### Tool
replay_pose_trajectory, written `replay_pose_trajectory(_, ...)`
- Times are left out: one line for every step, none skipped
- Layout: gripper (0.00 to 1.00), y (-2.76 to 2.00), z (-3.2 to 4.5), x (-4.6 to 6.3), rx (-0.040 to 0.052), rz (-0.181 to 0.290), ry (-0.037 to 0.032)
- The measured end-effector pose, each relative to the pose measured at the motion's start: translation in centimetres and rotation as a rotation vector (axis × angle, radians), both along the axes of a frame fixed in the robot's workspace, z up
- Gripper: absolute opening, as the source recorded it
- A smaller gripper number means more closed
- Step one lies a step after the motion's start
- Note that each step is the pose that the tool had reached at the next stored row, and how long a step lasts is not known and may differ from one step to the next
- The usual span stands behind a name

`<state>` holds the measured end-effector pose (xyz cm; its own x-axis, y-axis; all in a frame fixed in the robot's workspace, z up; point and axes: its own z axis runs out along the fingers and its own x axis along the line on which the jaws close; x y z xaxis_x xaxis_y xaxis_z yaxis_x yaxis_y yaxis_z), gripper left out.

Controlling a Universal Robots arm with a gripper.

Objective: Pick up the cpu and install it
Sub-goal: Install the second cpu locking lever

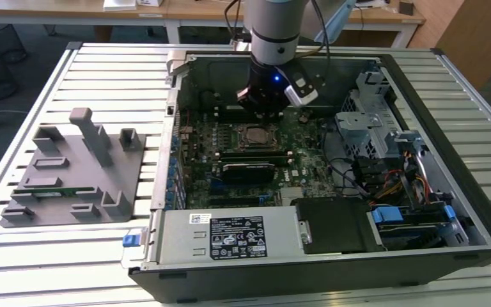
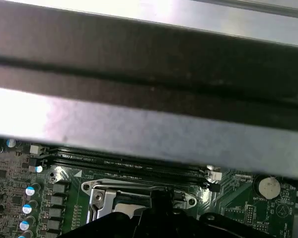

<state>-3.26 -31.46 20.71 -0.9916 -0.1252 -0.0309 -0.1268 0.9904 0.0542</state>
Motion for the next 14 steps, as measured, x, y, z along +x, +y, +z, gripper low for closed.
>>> replay_pose_trajectory(0.11, -0.08, 0.00, 0.0, 0.0001, 0.000, 0.0000)
replay_pose_trajectory(0.11, -0.12, 0.00, 0.0, 0.0001, 0.000, -0.0001)
replay_pose_trajectory(0.11, -0.14, -0.01, 0.0, 0.0002, 0.000, -0.0001)
replay_pose_trajectory(0.11, -0.14, 0.02, 0.0, -0.0001, 0.000, 0.0000)
replay_pose_trajectory(0.11, -0.15, 0.09, 0.0, -0.0003, 0.000, 0.0001)
replay_pose_trajectory(0.11, -0.15, 0.47, 0.0, -0.0001, 0.000, 0.0000)
replay_pose_trajectory(0.11, -0.14, 0.73, 0.0, 0.0001, 0.000, -0.0001)
replay_pose_trajectory(0.11, -0.15, 0.94, 0.0, -0.0001, 0.000, 0.0000)
replay_pose_trajectory(0.11, -0.15, 1.00, 0.0, 0.0000, 0.000, 0.0000)
replay_pose_trajectory(0.11, -0.15, 0.99, 0.0, 0.0003, 0.000, -0.0002)
replay_pose_trajectory(0.11, -0.20, 0.99, 0.0, 0.0002, 0.000, -0.0001)
replay_pose_trajectory(0.11, -0.27, 0.99, 0.0, 0.0001, 0.000, 0.0000)
replay_pose_trajectory(0.11, -0.39, 1.00, 0.0, 0.0000, 0.000, 0.0000)
replay_pose_trajectory(0.11, -0.54, 1.00, 0.0, -0.0001, 0.000, 0.0000)
